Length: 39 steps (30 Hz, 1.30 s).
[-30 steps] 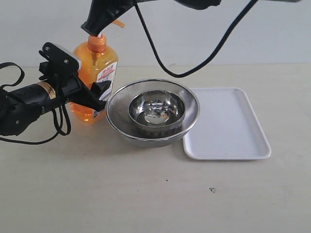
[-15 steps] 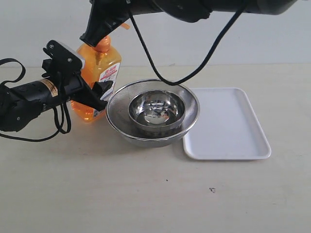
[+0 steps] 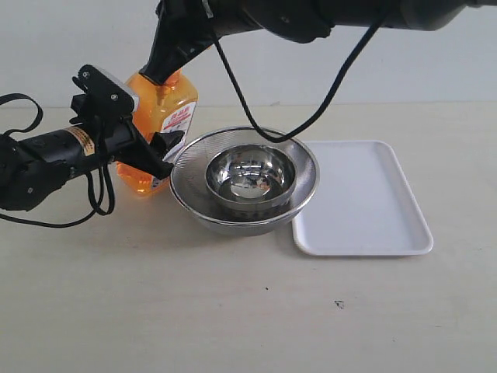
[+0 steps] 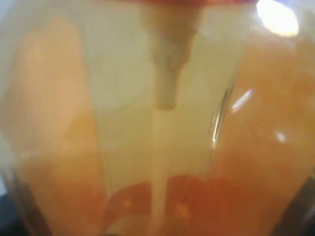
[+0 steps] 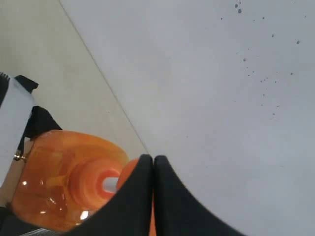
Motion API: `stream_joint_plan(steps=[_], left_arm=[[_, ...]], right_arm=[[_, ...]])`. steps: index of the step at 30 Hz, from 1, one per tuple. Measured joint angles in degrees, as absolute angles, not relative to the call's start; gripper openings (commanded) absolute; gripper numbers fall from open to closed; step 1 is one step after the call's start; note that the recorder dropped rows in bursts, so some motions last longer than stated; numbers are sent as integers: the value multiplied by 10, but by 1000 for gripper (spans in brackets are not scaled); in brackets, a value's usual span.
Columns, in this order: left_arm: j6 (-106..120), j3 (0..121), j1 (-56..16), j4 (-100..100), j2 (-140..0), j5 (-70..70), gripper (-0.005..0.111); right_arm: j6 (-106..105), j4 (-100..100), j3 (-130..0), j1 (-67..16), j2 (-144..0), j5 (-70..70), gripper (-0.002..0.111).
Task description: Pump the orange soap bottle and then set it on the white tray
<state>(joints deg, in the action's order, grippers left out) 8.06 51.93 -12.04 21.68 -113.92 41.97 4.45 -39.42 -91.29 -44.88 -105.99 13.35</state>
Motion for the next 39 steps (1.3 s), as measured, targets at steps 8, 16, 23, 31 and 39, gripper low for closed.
stream_joint_plan(steps=[8,16,23,31,39], left_arm=[[81,519,-120,218,-1139,420,5],[79,519,-120,218,-1139,420,5],[79,519,-120,218,-1139,420,5],[79,519,-120,218,-1139,420,5],[79,519,-120,218,-1139,420,5]], right_arm=[[45,-385,-913,-448,-1060,138,0],[46,-379,-919,-448,-1066,144,0],[46,-369,-920,-447,-1067,146,0],[46,-363,-921,-447,-1067,149,0],[46,-348,-924,-447,-1067,158,0]])
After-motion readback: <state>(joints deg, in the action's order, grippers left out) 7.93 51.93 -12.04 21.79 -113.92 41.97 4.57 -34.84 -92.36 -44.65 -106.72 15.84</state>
